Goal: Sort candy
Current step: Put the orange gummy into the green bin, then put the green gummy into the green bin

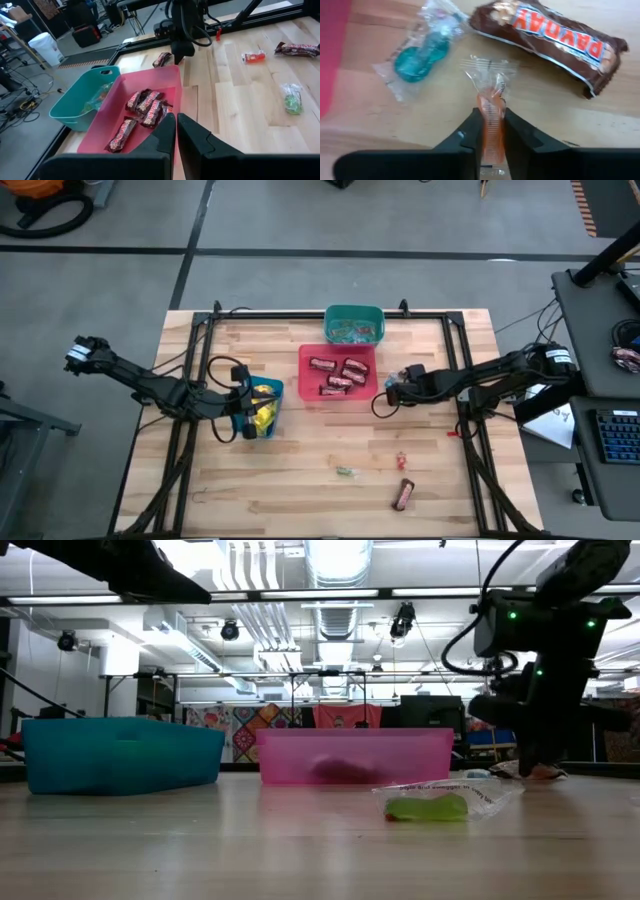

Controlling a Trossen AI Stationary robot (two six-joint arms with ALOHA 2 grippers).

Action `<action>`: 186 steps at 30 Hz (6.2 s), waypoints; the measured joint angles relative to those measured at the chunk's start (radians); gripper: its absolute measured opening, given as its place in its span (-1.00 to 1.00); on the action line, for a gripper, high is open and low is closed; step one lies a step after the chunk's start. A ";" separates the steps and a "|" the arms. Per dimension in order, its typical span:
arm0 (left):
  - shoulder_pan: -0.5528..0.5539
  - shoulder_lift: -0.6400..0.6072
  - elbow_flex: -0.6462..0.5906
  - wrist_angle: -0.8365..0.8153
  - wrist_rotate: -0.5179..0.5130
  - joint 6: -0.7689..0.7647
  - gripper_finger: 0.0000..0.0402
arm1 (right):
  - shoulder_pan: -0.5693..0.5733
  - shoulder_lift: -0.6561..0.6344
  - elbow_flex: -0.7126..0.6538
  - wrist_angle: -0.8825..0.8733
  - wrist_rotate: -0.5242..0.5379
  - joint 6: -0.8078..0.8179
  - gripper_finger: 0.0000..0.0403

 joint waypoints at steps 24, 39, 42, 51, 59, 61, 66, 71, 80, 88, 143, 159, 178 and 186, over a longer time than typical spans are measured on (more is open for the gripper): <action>0.000 0.022 0.000 0.011 0.000 -0.019 -1.00 | -0.082 -0.053 0.374 0.050 0.302 -0.675 -0.84; 0.000 0.084 0.000 0.052 0.000 -0.033 -1.00 | -0.382 -0.051 0.369 0.410 0.116 -1.042 -0.84; 0.000 0.084 0.000 0.053 0.000 -0.033 -1.00 | -0.409 -0.031 0.363 0.451 0.109 -1.066 -0.84; 0.000 0.084 0.000 0.057 0.000 -0.033 -1.00 | -0.437 0.149 0.381 0.551 0.102 -1.122 -0.84; 0.000 0.083 0.000 0.060 0.000 -0.033 -1.00 | -0.446 0.290 0.456 0.548 0.102 -1.124 -0.74; 0.000 0.083 0.000 0.060 0.000 -0.034 -1.00 | -0.448 0.315 0.481 0.544 0.101 -1.123 -0.64; 0.000 0.084 0.000 0.060 0.000 -0.034 -1.00 | -0.456 0.362 0.561 0.464 0.102 -1.100 -0.38; 0.000 0.084 0.000 0.060 0.000 -0.042 -1.00 | -0.459 0.373 0.641 0.355 0.100 -1.098 -0.19; 0.000 0.084 0.000 0.063 0.001 -0.083 -1.00 | -0.433 0.271 0.670 0.287 -0.111 -1.097 -0.12; 0.000 0.084 0.000 0.099 0.010 -0.122 -1.00 | -0.291 0.169 0.668 0.131 -0.263 -1.089 -0.19; -0.035 0.224 0.000 0.257 0.090 -0.186 -1.00 | 0.543 0.600 0.638 0.238 -0.228 -0.837 -0.29; -0.035 0.224 0.000 0.256 0.090 -0.187 -1.00 | 0.543 0.591 0.648 0.229 -0.212 -0.854 -0.94; -0.035 0.225 0.000 0.261 0.088 -0.182 -1.00 | 0.396 0.308 0.652 0.081 -0.098 -1.090 -0.96; -0.034 0.225 0.000 0.265 0.086 -0.144 -1.00 | 0.120 0.191 0.651 0.060 -0.097 -1.315 -0.96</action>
